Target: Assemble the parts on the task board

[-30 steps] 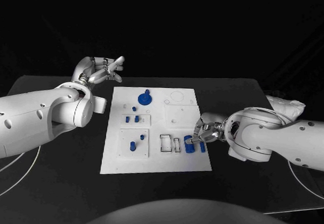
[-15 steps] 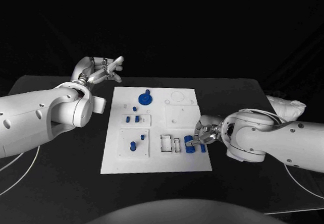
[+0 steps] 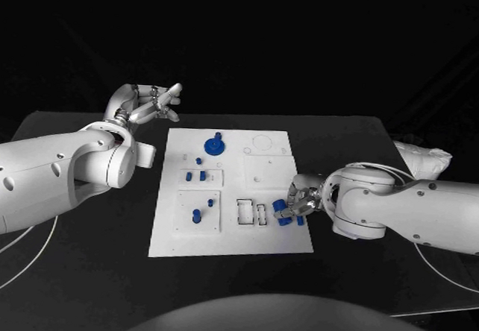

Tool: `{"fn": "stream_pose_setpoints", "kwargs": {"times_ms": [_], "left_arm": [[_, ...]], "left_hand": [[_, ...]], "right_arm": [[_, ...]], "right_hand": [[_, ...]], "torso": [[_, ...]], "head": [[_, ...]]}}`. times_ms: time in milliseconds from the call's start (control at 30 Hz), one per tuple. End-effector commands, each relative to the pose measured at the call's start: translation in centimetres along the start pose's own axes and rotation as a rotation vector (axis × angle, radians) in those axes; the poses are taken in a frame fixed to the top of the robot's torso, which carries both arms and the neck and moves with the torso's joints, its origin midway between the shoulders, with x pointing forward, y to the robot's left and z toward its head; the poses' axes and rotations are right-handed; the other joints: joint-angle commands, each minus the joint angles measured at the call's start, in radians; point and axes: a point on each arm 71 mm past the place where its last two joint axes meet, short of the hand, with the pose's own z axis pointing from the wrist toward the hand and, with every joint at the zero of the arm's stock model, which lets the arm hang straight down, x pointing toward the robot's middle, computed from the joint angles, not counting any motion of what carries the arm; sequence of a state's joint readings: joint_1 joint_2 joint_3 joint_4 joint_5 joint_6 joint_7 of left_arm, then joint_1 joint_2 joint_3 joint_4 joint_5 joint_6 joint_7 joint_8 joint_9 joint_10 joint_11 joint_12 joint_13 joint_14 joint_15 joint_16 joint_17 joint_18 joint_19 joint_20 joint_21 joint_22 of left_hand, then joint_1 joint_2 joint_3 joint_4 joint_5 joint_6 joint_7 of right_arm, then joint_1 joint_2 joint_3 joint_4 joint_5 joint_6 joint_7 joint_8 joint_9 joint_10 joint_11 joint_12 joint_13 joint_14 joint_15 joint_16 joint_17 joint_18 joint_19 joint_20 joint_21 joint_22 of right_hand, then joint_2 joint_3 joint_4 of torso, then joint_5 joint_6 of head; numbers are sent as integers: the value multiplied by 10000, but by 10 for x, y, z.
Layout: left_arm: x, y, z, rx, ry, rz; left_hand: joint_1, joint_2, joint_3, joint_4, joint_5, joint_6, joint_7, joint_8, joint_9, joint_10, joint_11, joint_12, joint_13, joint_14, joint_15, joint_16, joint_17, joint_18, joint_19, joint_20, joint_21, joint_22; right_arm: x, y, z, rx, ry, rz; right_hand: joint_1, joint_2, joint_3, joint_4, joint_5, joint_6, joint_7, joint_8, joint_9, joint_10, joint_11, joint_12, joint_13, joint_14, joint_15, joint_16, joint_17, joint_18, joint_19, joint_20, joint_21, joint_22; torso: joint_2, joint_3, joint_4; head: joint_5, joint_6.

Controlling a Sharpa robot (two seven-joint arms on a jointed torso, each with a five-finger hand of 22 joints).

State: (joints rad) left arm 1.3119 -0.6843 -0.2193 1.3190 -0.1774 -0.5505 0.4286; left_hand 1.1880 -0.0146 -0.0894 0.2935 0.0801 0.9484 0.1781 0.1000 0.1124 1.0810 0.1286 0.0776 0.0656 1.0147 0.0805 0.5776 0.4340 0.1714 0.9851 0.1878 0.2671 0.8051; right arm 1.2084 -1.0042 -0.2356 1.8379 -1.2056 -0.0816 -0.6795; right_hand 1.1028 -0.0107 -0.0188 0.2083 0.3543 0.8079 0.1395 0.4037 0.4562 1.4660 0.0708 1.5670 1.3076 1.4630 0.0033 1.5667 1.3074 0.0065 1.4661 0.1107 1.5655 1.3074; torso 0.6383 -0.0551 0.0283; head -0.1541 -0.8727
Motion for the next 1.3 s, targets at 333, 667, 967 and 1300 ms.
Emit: {"fn": "stream_pose_setpoints", "kwargs": {"times_ms": [333, 667, 967, 1300], "left_arm": [[2, -1, 0, 80, 159, -106], [1, -1, -1, 78, 160, -109], [0, -1, -1, 65, 125, -95], [-2, -1, -2, 48, 98, -87]], "left_hand": [[-20, 108, -58, -9, 65, -55, 18, -49, 14, -61, 17, 24, -8, 41, -14, -26, -11, 114, 73, 14, -57, -12], [-16, 130, -85, -8, 66, -66, 20, -53, 13, -61, 17, 27, -8, 41, -14, -21, -24, 114, 85, 15, -75, -29], [-16, 130, -85, -8, 66, -66, 20, -53, 13, -61, 17, 27, -8, 41, -14, -21, -24, 114, 85, 15, -75, -29], [-16, 130, -85, -8, 66, -66, 20, -53, 13, -61, 17, 27, -8, 41, -14, -21, -24, 114, 85, 15, -75, -29]], "right_arm": [[8, 7, 11, 27, 431, -348], [12, 12, 13, -32, 633, -84], [10, 13, 11, -310, 156, 644], [6, 11, 3, -893, -134, 2393]], "right_hand": [[-100, 29, 210, -76, -255, -110, 79, -348, -12, 1048, 42, 38, 2632, 1078, 45, 41, 2634, -65, 1047, 13, 53, 2634], [1315, 799, 1529, -1080, 120, 123, 83, -875, -268, 1048, 56, 38, 2632, 1078, 31, 41, 2634, -65, 1047, 18, 53, 2634], [1662, 559, 2629, -1685, 53, 1264, 47, -1952, -1261, 1048, 28, 38, 2632, 1078, 80, 41, 2634, -65, 1047, 53, 53, 2634], [1729, 470, 2967, -1912, 93, 1985, -94, -2219, -1597, 1048, -81, 38, 2632, 1078, 1, 41, 2634, -65, 1047, 2, 53, 2634]], "torso": [[4, -2, 1], [8, -3, 7], [3, -1, 9], [4, 4, -9]], "head": [[10, 1], [-4, 1], [13, 1], [98, 1]]}}
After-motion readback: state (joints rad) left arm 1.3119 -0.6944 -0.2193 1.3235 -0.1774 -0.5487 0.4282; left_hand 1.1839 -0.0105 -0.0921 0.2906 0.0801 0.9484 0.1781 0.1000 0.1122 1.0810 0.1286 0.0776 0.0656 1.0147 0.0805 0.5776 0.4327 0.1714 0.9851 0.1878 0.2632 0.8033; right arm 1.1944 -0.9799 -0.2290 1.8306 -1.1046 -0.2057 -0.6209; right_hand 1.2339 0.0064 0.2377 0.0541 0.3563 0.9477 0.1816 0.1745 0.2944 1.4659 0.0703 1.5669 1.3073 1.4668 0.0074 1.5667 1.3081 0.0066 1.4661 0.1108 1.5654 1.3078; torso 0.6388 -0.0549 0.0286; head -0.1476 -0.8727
